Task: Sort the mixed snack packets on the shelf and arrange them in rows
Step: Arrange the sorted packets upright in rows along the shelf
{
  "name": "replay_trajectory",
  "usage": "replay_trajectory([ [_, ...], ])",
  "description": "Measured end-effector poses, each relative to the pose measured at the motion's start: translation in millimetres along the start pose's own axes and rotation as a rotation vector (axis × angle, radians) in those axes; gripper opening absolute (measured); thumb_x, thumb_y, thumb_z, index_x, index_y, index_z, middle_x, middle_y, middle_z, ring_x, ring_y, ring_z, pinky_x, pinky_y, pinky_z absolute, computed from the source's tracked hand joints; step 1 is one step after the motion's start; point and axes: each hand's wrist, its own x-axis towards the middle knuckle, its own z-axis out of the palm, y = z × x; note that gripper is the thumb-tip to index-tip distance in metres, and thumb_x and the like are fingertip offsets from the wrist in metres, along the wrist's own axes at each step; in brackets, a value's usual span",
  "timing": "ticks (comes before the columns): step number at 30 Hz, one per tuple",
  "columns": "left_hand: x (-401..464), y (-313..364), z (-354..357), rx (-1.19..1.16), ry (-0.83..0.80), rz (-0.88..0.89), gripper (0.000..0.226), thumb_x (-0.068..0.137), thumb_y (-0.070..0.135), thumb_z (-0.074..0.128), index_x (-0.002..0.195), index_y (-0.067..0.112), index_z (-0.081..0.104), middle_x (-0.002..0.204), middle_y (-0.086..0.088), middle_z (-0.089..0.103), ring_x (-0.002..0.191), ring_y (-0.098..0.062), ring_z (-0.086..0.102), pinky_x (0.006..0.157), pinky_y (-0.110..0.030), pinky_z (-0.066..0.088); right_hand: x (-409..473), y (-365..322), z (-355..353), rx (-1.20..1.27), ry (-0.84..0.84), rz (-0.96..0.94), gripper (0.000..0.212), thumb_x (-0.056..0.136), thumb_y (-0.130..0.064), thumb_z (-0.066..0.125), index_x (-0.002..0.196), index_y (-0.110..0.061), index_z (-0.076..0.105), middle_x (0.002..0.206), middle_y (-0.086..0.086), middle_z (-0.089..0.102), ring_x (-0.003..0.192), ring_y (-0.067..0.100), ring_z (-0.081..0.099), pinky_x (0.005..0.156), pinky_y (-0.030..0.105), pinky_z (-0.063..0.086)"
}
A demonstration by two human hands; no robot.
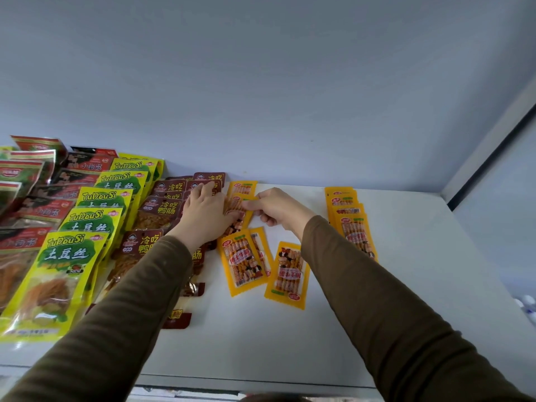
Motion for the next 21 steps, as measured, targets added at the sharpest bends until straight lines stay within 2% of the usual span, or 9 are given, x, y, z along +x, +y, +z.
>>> replay_trajectory([
  [4,-3,1,1,0.023,-0.016,0.021,0.061,0.1,0.055,0.054,0.15,0.022,0.047,0.17,-0.012,0.013,0.156,-0.039,0.004,0.124,-0.058,0.012,1,-2,0,-0.266,0.077,-0.04,0.034,0.09,-0.039,0.075,0.074,-0.012,0.061,0.057,0.003,0.061,0.042,0.012,0.053,0.04,0.02,0.042],
  [7,-4,2,0,0.033,-0.008,0.025,0.06,0.1,0.054,0.055,0.148,0.019,0.047,0.169,-0.013,0.016,0.156,-0.039,0.006,0.124,-0.057,0.013,2,0,3,-0.329,0.137,-0.073,0.033,0.089,-0.045,0.073,0.081,-0.016,0.061,0.059,0.002,0.066,0.042,0.011,0.058,0.041,0.02,0.046],
  [11,-6,3,-2,0.024,0.019,0.014,0.067,0.098,0.055,0.057,0.15,0.015,0.042,0.168,-0.014,0.02,0.155,-0.041,0.011,0.124,-0.056,0.014,2,-4,8,-0.44,0.222,-0.129,0.033,0.09,-0.052,0.069,0.084,-0.02,0.061,0.067,0.001,0.071,0.053,0.014,0.066,0.054,0.028,0.055],
  [15,-11,5,-4,-0.004,0.075,0.01,0.074,0.096,0.053,0.061,0.153,0.014,0.036,0.166,-0.013,0.023,0.154,-0.039,0.016,0.124,-0.054,0.017,1,-4,14,-0.523,0.334,-0.226,0.034,0.088,-0.058,0.066,0.095,-0.026,0.057,0.081,-0.007,0.065,0.073,0.016,0.066,0.062,0.032,0.05],
  [18,-18,8,-8,-0.005,0.097,0.013,0.075,0.096,0.053,0.062,0.154,0.013,0.034,0.166,-0.013,0.024,0.154,-0.037,0.016,0.125,-0.054,0.018,-6,-4,15,-0.535,0.384,-0.245,0.039,0.089,-0.061,0.064,0.101,-0.025,0.054,0.085,-0.008,0.061,0.076,0.017,0.061,0.06,0.031,0.041],
  [21,-32,11,-16,-0.01,0.155,0.074,0.072,0.097,0.052,0.06,0.156,0.019,0.034,0.168,-0.009,0.019,0.156,-0.034,0.01,0.125,-0.054,0.014,-26,-12,-1,-0.515,0.352,-0.222,0.041,0.092,-0.057,0.064,0.11,-0.022,0.054,0.097,-0.005,0.063,0.084,0.019,0.062,0.068,0.032,0.046],
])
